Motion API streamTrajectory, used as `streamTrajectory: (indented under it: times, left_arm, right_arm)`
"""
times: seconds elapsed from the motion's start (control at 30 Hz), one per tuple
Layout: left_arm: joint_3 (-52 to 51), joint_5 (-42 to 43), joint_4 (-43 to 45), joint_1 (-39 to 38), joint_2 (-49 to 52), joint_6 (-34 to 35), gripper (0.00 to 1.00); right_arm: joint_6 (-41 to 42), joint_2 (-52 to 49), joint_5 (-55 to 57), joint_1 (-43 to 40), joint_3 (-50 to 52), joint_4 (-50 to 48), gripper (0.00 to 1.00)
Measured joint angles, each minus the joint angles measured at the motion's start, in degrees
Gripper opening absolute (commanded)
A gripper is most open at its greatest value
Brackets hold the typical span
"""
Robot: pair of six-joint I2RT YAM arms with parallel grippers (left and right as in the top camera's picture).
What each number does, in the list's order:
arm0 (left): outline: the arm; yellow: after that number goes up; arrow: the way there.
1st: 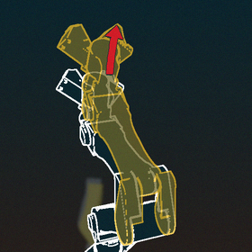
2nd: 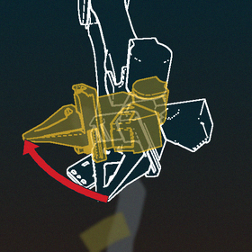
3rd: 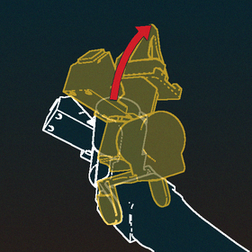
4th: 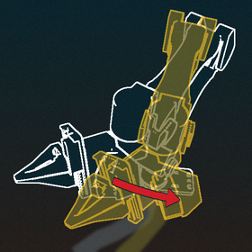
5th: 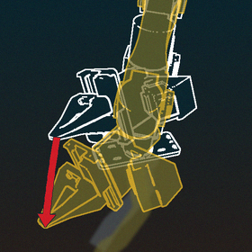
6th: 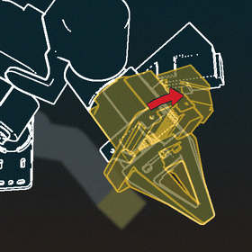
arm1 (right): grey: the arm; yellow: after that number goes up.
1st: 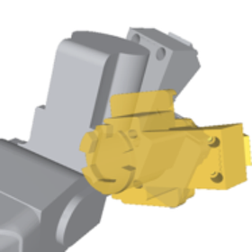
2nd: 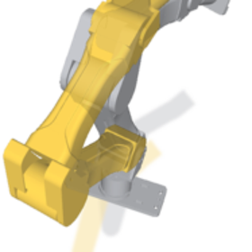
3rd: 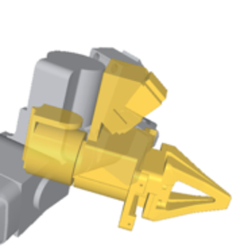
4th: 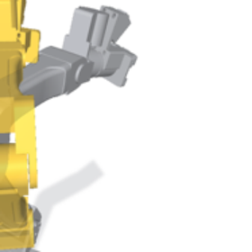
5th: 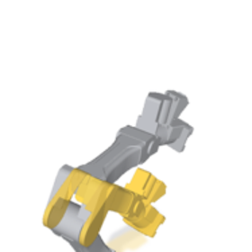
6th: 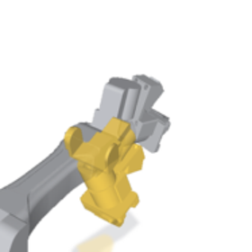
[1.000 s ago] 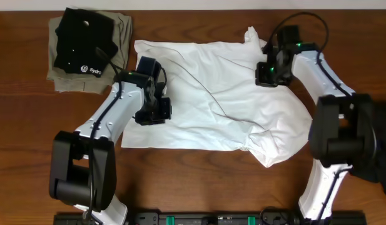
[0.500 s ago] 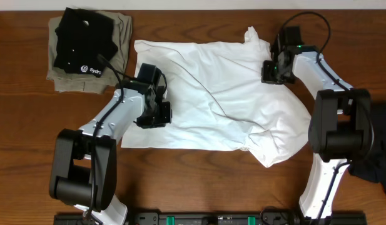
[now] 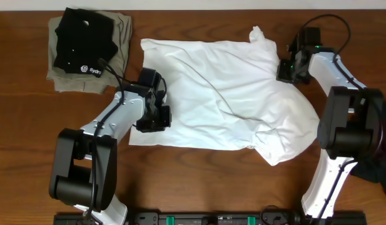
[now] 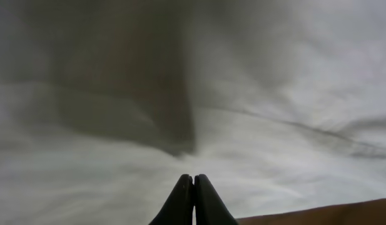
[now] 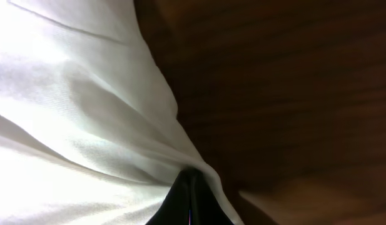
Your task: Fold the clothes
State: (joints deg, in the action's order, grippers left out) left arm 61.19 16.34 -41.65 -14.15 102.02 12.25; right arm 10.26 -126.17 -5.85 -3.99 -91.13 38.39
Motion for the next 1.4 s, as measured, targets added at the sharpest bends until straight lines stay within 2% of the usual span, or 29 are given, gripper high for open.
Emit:
streamTrajectory:
  times: [0.23, 0.37, 0.6, 0.7, 0.9, 1.0, 1.2, 1.4]
  left_arm:
    - [-1.5, 0.0, 0.0, 0.0, 0.0, 1.2, 0.06]
    - [-1.6, 0.0, 0.1, 0.0, 0.0, 1.6, 0.06]
    - [-1.6, 0.0, 0.2, 0.0, 0.0, 1.7, 0.06]
    - [-1.6, 0.0, 0.2, 0.0, 0.0, 1.7, 0.06]
    - [-1.6, 0.0, 0.5, 0.0, 0.0, 1.7, 0.06]
    - [-1.6, 0.0, 0.7, 0.0, 0.0, 1.8, 0.07]
    - [-1.6, 0.0, 0.7, 0.0, 0.0, 2.4, 0.07]
    - [-1.6, 0.0, 0.9, 0.0, 0.0, 2.6, 0.07]
  right_arm:
    - [-0.9, -0.5, 1.0, -1.8, -0.3, -2.6, 0.01]
    - [-1.7, -1.5, 3.8, -1.8, -3.5, 0.7, 0.01]
    - [-1.7, -2.6, 7.0, -2.3, -19.4, 16.4, 0.01]
    - [-0.4, -2.6, 7.2, -2.8, -28.3, 26.6, 0.01]
    - [-2.8, -2.3, 2.8, -3.0, -33.5, 35.3, 0.01]
    - [-4.5, -2.3, 0.9, -2.8, -30.5, 33.2, 0.01]
    - [-5.7, -2.4, -3.8, -2.8, -20.3, 21.9, 0.01]
    - [-5.7, -2.4, -6.4, -2.8, -14.6, 13.3, 0.01]
